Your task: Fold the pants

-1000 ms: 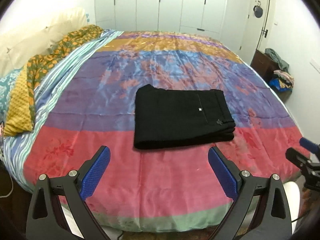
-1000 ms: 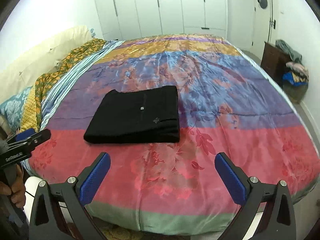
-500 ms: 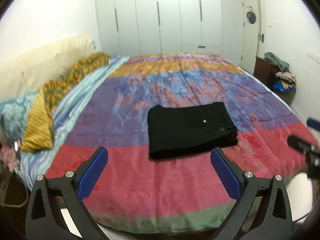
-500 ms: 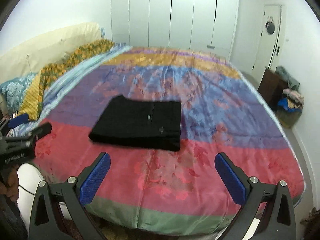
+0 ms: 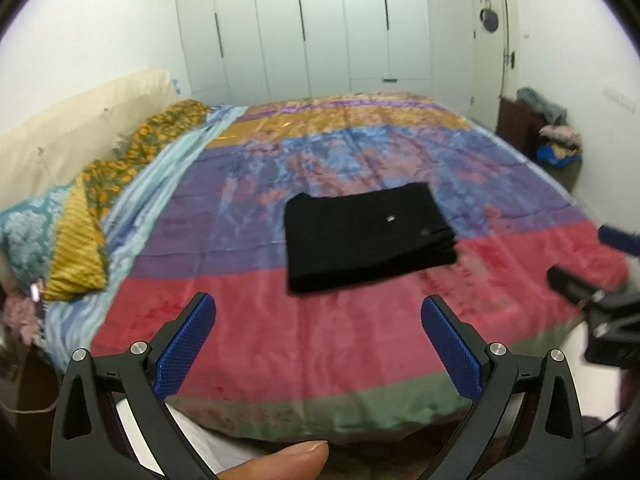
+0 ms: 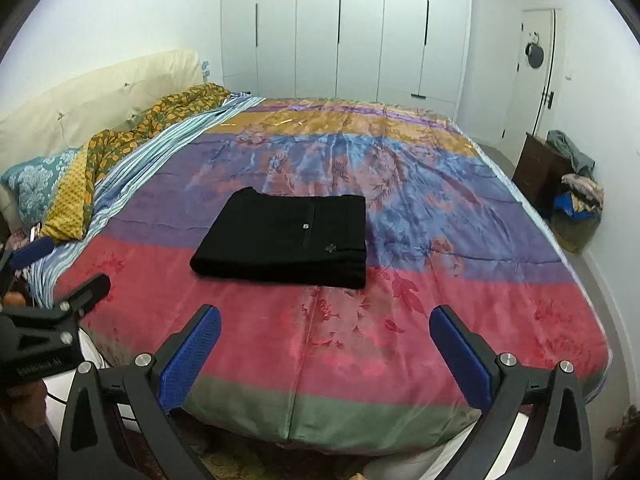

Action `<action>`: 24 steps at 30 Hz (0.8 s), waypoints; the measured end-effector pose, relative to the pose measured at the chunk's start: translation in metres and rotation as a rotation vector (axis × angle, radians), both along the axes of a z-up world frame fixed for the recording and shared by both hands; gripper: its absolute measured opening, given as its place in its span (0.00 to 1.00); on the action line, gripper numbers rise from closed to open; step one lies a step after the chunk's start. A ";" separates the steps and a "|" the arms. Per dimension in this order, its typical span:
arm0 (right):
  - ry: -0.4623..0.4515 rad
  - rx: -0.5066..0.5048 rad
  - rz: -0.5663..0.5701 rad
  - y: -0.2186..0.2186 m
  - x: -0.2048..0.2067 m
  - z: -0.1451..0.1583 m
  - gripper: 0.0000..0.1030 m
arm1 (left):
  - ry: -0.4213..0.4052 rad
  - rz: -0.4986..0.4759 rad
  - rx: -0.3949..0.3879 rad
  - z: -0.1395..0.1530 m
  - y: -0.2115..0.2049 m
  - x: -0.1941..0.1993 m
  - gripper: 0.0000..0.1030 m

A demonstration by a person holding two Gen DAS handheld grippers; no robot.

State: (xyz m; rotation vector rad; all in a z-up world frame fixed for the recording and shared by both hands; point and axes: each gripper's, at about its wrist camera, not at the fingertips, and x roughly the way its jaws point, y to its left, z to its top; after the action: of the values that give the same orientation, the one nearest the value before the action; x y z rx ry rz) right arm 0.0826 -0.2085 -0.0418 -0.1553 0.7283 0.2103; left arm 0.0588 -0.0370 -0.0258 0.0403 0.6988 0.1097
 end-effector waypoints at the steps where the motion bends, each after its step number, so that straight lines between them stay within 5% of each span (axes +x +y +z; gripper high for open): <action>1: -0.004 -0.021 -0.008 0.000 -0.001 0.000 1.00 | -0.006 -0.002 -0.009 0.003 0.001 -0.001 1.00; 15: 0.057 -0.014 -0.037 0.003 0.002 -0.004 1.00 | 0.089 -0.003 -0.111 -0.004 0.002 0.008 1.00; 24: 0.062 -0.032 -0.066 0.002 0.003 -0.010 1.00 | 0.078 -0.037 -0.099 -0.002 -0.004 0.006 0.99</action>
State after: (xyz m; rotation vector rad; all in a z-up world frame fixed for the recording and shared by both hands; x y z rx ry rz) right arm 0.0852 -0.2066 -0.0523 -0.1554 0.7974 0.1412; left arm 0.0649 -0.0410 -0.0276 -0.0376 0.7805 0.0381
